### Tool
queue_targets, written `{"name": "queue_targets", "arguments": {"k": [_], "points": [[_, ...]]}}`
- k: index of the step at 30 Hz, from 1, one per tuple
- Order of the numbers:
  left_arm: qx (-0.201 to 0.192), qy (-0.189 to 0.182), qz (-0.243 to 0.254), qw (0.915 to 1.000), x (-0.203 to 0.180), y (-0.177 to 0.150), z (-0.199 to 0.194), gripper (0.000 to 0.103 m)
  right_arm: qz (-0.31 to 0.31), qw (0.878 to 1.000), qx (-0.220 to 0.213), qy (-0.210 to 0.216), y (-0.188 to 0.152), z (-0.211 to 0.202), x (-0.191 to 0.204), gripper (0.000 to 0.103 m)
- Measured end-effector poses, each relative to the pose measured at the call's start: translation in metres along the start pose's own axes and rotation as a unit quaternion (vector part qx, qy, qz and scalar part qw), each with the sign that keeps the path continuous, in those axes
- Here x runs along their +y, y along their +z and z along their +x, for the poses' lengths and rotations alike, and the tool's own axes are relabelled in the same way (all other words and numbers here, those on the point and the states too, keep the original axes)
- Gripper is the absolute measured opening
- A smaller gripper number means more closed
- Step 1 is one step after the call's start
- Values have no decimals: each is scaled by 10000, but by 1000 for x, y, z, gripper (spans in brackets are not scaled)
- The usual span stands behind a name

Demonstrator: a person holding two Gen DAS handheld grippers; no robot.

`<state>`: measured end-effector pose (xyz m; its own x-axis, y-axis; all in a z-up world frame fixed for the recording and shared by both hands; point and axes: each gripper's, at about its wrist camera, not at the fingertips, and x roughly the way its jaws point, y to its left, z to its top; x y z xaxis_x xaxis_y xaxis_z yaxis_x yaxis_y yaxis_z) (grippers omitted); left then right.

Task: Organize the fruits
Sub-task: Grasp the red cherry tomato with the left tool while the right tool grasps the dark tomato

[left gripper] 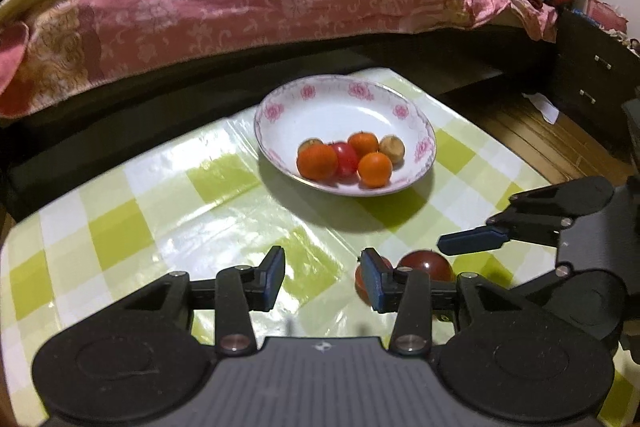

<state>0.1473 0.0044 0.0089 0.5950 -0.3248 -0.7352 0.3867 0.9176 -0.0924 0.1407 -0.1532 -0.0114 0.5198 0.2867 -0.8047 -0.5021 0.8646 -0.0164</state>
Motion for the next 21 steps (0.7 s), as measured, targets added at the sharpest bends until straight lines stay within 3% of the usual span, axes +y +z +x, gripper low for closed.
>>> {"name": "queue_targets", "arguments": {"k": [3, 9, 14, 21], "points": [[55, -148, 35, 9999, -2, -2, 5, 50, 172, 9996, 88, 224, 0, 4, -4, 33], [106, -489, 301, 9983, -16, -4, 10, 50, 377, 9989, 218, 152, -7, -9, -15, 33], [176, -383, 459, 9981, -28, -8, 27, 50, 415, 9987, 160, -251, -17, -18, -31, 33], [188, -144, 613, 9978, -36, -10, 50, 48, 462, 9984, 161, -288, -19, -16, -39, 34]]}}
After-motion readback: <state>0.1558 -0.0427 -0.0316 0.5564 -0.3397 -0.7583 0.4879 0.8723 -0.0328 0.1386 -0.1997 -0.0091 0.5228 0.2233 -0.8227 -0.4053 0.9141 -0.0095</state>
